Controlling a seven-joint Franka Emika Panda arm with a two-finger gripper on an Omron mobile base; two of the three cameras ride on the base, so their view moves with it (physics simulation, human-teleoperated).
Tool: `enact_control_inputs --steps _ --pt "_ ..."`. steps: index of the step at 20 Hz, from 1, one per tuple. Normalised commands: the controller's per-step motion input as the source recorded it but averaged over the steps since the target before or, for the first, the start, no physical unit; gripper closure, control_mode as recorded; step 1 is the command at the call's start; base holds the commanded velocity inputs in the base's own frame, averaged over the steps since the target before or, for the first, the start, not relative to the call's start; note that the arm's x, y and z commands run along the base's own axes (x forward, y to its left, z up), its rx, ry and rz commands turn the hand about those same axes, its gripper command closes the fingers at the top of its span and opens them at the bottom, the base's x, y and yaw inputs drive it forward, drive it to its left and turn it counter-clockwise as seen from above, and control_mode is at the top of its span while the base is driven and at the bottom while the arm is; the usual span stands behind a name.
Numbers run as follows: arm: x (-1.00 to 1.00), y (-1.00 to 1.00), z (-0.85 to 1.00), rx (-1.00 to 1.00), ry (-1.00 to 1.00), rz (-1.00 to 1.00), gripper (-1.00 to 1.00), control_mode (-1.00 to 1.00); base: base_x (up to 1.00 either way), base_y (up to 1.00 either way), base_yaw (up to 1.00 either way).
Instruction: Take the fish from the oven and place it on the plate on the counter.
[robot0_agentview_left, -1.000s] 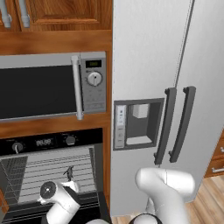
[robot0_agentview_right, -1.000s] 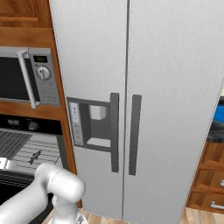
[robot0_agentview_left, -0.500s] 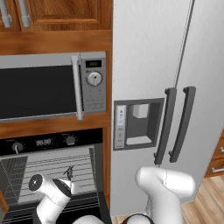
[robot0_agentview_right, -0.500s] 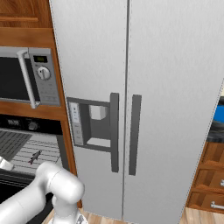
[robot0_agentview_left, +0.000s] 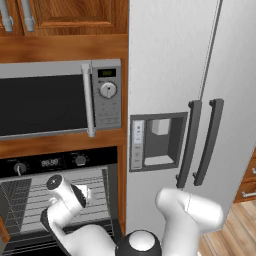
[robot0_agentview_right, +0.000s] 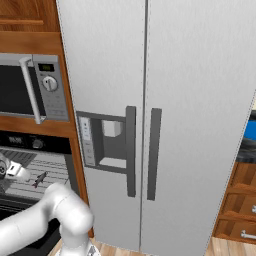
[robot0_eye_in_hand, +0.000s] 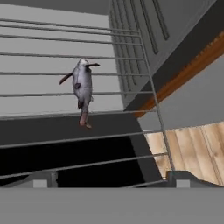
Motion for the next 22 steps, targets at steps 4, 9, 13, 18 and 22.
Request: enact_control_inputs --steps 4,9,13,18,22 --pt "0.99 -0.04 -0.34 0.03 0.13 0.36 -1.0 -1.0 0.0 0.0 0.0" --pt "0.98 0.07 -0.78 0.03 0.07 0.33 -1.0 -1.0 0.0 0.0 0.0" --pt "0.36 0.36 -1.0 0.0 0.0 0.16 -1.0 -1.0 0.0 0.0 0.0" --pt "0.16 0.54 -0.77 0.0 0.01 0.01 -1.0 -1.0 0.0 0.0 0.0" --pt "0.51 0.59 -0.28 0.0 0.07 0.0 -1.0 -1.0 0.0 0.0 0.0"
